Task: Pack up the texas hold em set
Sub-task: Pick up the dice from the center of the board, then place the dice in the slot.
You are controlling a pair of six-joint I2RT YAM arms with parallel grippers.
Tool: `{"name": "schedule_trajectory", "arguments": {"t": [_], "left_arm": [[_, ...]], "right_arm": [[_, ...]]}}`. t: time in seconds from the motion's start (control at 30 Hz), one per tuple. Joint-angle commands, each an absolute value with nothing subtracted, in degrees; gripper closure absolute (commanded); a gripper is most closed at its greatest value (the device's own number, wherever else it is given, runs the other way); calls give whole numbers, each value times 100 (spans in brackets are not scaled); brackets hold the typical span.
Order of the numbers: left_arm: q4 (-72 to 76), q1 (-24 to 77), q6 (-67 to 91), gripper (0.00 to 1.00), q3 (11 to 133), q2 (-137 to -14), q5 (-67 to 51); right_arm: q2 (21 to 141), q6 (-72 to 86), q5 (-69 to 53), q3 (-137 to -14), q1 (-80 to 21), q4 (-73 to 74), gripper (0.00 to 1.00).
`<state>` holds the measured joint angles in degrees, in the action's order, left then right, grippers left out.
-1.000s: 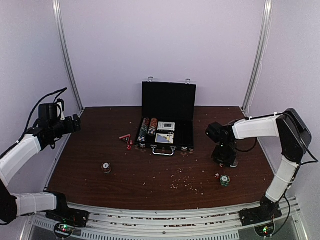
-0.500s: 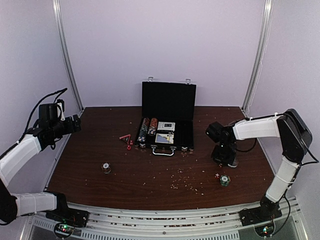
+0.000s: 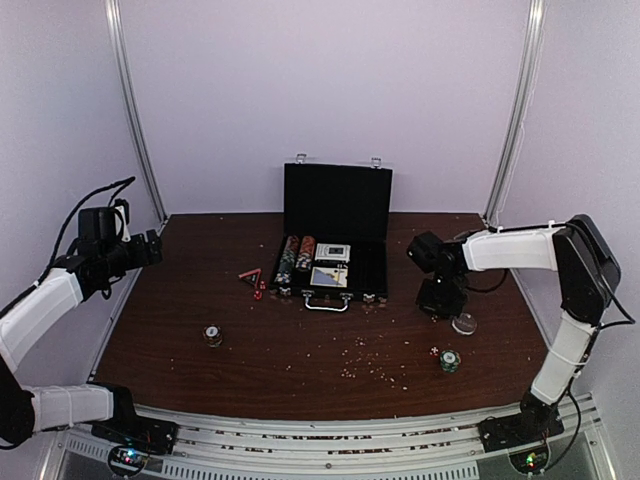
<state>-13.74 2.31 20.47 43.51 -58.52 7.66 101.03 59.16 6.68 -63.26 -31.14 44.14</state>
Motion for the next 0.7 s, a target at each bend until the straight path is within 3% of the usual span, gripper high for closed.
{"name": "schedule_trajectory", "arguments": {"t": [0.0,0.67], "left_arm": [[-1149,255,2022,2,4489,-6014,731],[-1224,254,2114,2,5247,-6699,379]], "right_arm": [[10283,5691,973,-7013,-3321,4426,100],[11886,5003,668,-10134,-4172,4467,100]]}}
